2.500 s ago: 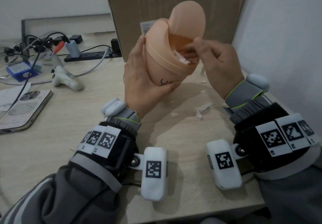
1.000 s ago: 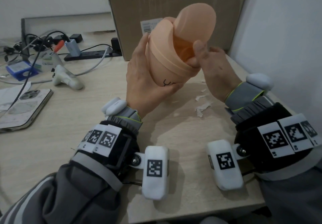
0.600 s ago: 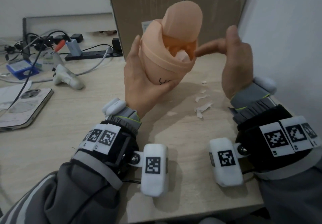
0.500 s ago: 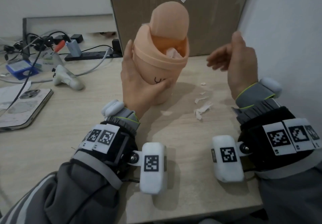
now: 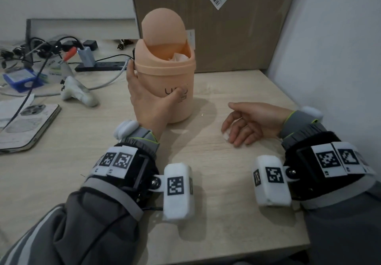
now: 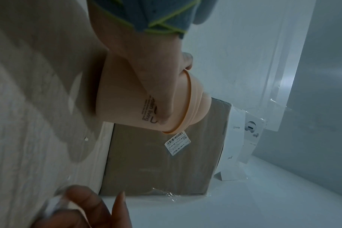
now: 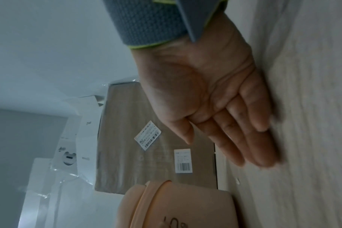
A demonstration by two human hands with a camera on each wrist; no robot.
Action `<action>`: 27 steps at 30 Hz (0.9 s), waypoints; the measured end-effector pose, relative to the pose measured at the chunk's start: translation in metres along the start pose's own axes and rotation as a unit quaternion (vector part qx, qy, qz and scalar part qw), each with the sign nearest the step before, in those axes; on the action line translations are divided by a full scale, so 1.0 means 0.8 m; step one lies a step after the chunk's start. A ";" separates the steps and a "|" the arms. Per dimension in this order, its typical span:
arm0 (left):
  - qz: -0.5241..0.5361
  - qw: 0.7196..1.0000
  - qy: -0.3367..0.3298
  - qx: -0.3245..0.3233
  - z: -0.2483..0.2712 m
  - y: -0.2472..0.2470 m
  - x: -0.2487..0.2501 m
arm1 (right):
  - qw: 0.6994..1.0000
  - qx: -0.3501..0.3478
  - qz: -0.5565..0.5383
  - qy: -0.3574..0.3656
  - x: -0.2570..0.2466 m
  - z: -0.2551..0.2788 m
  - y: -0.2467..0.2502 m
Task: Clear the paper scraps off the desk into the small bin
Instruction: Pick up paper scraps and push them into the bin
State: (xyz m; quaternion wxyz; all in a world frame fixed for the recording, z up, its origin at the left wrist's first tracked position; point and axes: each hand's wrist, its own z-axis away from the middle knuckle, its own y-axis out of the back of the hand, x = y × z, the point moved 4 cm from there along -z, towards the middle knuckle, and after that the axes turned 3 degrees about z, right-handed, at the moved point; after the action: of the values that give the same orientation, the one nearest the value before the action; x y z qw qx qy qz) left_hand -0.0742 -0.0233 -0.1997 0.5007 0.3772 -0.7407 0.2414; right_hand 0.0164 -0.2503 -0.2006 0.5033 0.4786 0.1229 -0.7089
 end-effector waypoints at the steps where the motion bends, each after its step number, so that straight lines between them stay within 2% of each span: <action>1: 0.002 1.000 0.001 0.004 0.000 0.002 0.000 | 0.999 0.019 -0.028 0.013 0.000 -0.004 0.003; 4: 0.009 1.000 0.005 0.014 -0.001 0.004 0.001 | 0.987 0.095 -0.105 0.070 -0.002 -0.014 0.016; 9: 0.011 1.000 0.007 0.017 -0.001 0.007 0.002 | 0.958 0.204 -0.147 0.136 -0.005 -0.021 0.031; 11: 0.010 1.000 0.008 0.018 -0.001 0.007 0.002 | 0.925 0.310 -0.147 0.163 -0.005 -0.016 0.046; 13: 0.011 1.000 0.010 0.020 -0.001 0.007 0.002 | 0.881 0.426 -0.096 0.181 -0.004 -0.011 0.062; 15: 0.011 1.000 0.013 0.021 0.000 0.008 0.002 | 0.856 0.482 -0.001 0.187 -0.005 -0.011 0.070; 16: 0.010 1.000 0.013 0.021 0.000 0.008 0.003 | 0.864 0.470 0.077 0.165 -0.005 -0.015 0.069; 18: 0.009 1.000 0.012 0.020 0.000 0.008 0.004 | 0.893 0.375 0.229 0.101 -0.002 -0.028 0.062; 19: 0.009 1.000 0.011 0.019 0.001 0.008 0.005 | 0.901 0.329 0.269 0.080 -0.001 -0.033 0.058; 22: 0.005 1.000 0.010 0.016 0.002 0.007 0.006 | 0.927 0.270 0.251 0.065 -0.004 -0.036 0.046; 24: 0.004 1.000 0.011 0.015 0.002 0.007 0.006 | 0.939 0.239 0.232 0.085 -0.008 -0.035 0.035; 27: 0.002 1.000 0.014 0.017 0.002 0.007 0.006 | 0.940 0.220 0.227 0.130 -0.014 -0.032 0.022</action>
State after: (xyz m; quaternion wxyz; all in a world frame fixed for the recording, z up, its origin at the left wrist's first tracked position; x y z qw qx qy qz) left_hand -0.0807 -0.0228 -0.1960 0.5044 0.3803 -0.7302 0.2601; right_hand 0.0453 -0.2350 -0.1995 0.5125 0.6809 -0.0836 -0.5165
